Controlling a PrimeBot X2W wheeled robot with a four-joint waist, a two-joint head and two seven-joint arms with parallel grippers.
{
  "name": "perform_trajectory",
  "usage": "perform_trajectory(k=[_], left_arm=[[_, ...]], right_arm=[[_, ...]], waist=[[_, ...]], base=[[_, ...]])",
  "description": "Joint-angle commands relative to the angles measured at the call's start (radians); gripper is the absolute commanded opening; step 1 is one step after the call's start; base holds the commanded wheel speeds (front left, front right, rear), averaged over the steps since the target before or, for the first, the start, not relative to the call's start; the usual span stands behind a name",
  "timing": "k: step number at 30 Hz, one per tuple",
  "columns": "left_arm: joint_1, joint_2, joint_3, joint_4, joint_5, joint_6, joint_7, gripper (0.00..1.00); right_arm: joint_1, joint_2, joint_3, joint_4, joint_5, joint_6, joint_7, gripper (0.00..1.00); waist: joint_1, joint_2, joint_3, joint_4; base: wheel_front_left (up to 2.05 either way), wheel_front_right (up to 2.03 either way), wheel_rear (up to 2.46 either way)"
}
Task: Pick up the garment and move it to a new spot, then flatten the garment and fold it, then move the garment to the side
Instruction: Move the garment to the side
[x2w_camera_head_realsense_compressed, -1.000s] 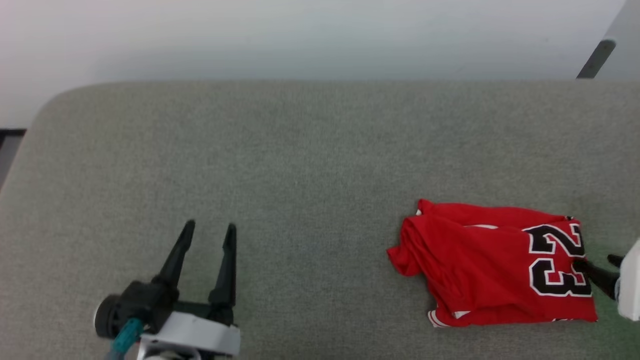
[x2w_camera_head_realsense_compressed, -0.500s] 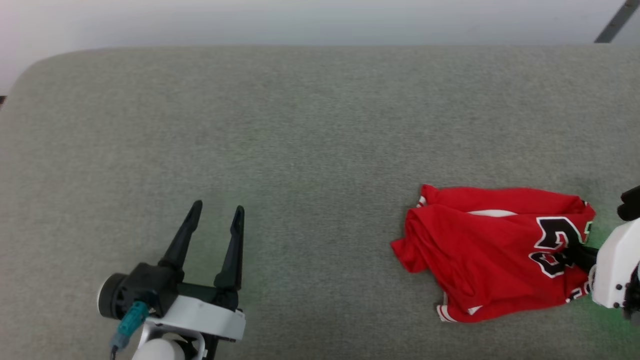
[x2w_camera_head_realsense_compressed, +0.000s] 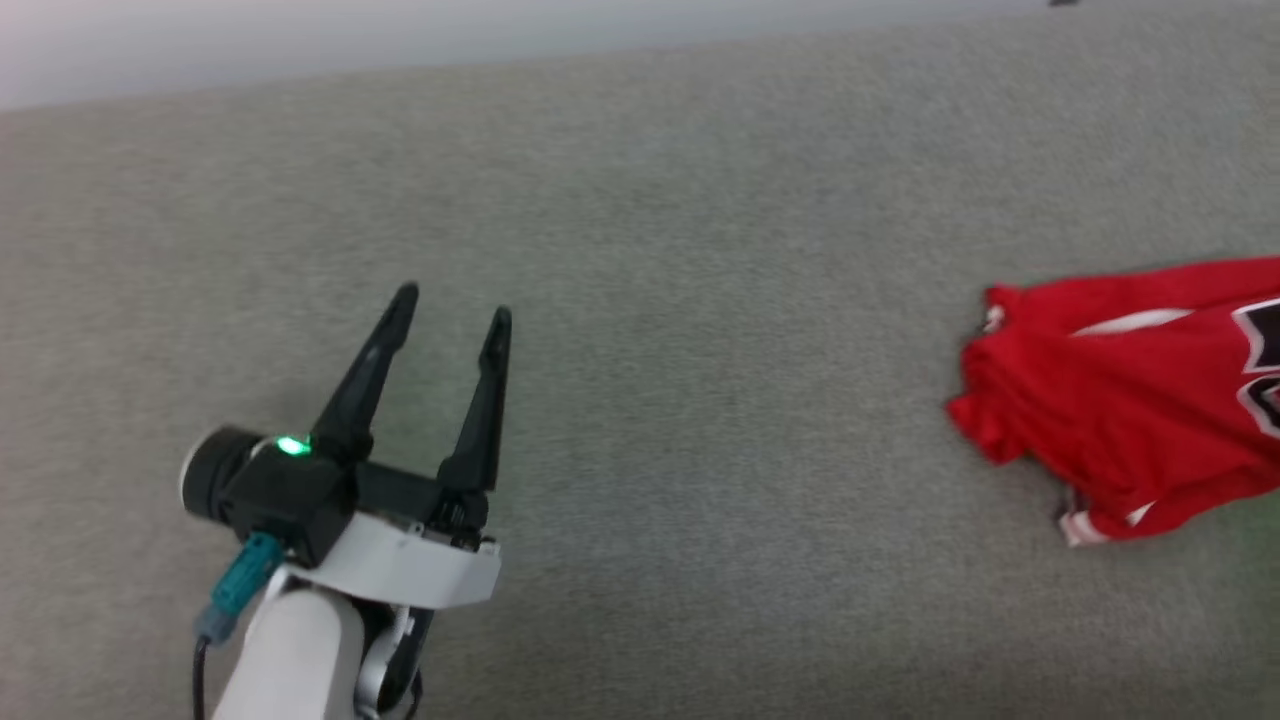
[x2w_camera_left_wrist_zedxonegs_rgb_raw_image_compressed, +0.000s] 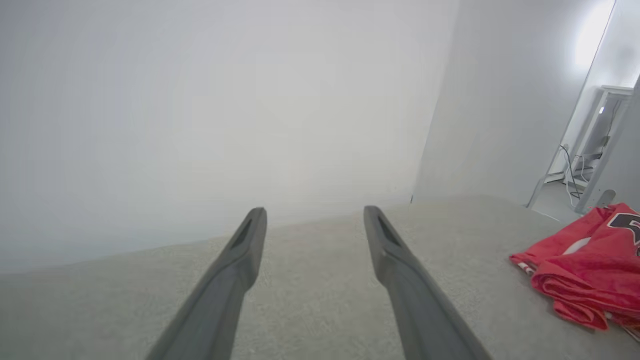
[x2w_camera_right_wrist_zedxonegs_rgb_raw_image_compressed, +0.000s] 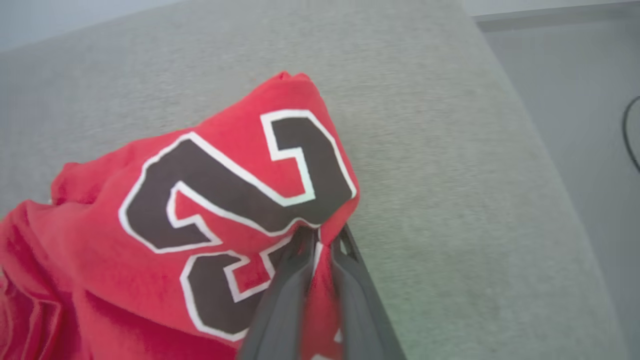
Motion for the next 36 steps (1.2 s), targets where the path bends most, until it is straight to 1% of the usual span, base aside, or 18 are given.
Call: perform_trajectory(k=[1,6,7,8,11,15,21,24,28,29,30,31,32,33,34,36], left_arm=[[-0.012,0.005,-0.003,-0.002,-0.003,-0.003,0.000,1.00],[-0.093,0.049,-0.061,-0.009,-0.005,-0.003,0.000,1.00],[-0.125,0.067,-0.080,-0.010,-0.006,-0.003,0.000,1.00],[-0.125,0.067,-0.080,-0.010,-0.006,-0.003,0.000,1.00],[-0.169,0.089,-0.105,-0.009,-0.009,-0.003,0.000,1.00],[-0.209,0.111,-0.126,-0.015,-0.005,-0.003,0.000,1.00],[-0.222,0.135,-0.117,-0.026,-0.003,-0.003,0.000,1.00],[-0.221,0.143,-0.115,-0.031,-0.003,-0.003,0.000,1.00],[-0.218,0.144,-0.115,-0.025,-0.005,-0.003,0.000,1.00],[-0.217,0.142,-0.114,-0.024,-0.006,-0.003,0.000,1.00],[-0.214,0.140,-0.113,-0.022,-0.006,-0.003,0.000,1.00],[-0.209,0.138,-0.112,-0.021,-0.006,-0.003,0.000,1.00],[-0.205,0.136,-0.112,-0.020,-0.005,-0.003,0.000,1.00],[-0.202,0.132,-0.111,-0.019,-0.005,-0.003,0.000,1.00],[-0.198,0.129,-0.111,-0.016,-0.005,-0.003,0.000,1.00],[-0.194,0.122,-0.113,-0.005,-0.010,-0.003,0.000,1.00]], right_arm=[[-0.013,0.003,-0.007,0.005,-0.005,-0.001,-0.006,0.00],[-0.065,-0.039,-0.064,0.090,-0.026,-0.001,-0.063,0.00],[-0.101,-0.053,-0.075,0.131,-0.045,-0.001,-0.085,0.00],[-0.101,-0.053,-0.075,0.131,-0.045,-0.001,-0.085,0.00],[-0.165,-0.062,-0.096,0.210,-0.100,-0.001,-0.124,0.00],[-0.255,-0.036,-0.112,0.320,-0.186,-0.001,-0.183,0.00],[-0.379,0.010,-0.126,0.489,-0.339,-0.001,-0.267,0.00],[-0.424,0.046,-0.137,0.568,-0.380,-0.001,-0.288,0.00],[-0.460,0.066,-0.137,0.629,-0.411,-0.001,-0.318,0.00],[-0.465,0.070,-0.137,0.640,-0.414,-0.001,-0.325,0.03],[-0.467,0.074,-0.134,0.650,-0.418,-0.001,-0.330,0.13],[-0.469,0.076,-0.130,0.661,-0.422,-0.001,-0.330,0.26],[-0.472,0.076,-0.125,0.667,-0.426,-0.001,-0.332,0.42],[-0.477,0.074,-0.124,0.674,-0.428,-0.001,-0.336,0.75],[-0.481,0.072,-0.124,0.681,-0.428,-0.001,-0.341,1.00],[-0.484,0.068,-0.118,0.684,-0.429,-0.001,-0.354,1.00]], waist=[[0.0000,-0.0001,0.053,-0.055],[0.0000,-0.0001,0.107,-0.090],[0.0000,-0.0001,0.132,-0.097],[0.0000,-0.0001,0.132,-0.097],[0.0000,-0.0001,0.166,-0.101],[0.0000,-0.0001,0.195,-0.095],[0.0000,-0.0001,0.217,-0.087],[0.0000,-0.0001,0.217,-0.079],[0.0000,-0.0001,0.214,-0.069],[0.0000,-0.0001,0.214,-0.067],[0.0000,-0.0001,0.213,-0.065],[0.0000,-0.0001,0.212,-0.064],[0.0000,-0.0001,0.211,-0.064],[0.0000,-0.0001,0.210,-0.063],[0.0000,-0.0001,0.208,-0.062],[0.0000,-0.0001,0.197,-0.058]], base=[[0.00,0.00,0.00],[0.00,0.00,0.00],[0.00,0.00,0.00],[0.00,0.00,0.00],[0.00,0.00,0.00],[0.00,0.00,0.00],[0.00,0.00,0.00],[0.00,0.00,0.00],[0.00,0.00,0.00],[0.00,0.00,0.00],[0.00,0.00,0.00],[0.00,0.00,0.00],[0.00,0.00,0.00],[0.00,0.00,0.00],[0.00,0.00,0.00],[0.00,0.00,0.00]])
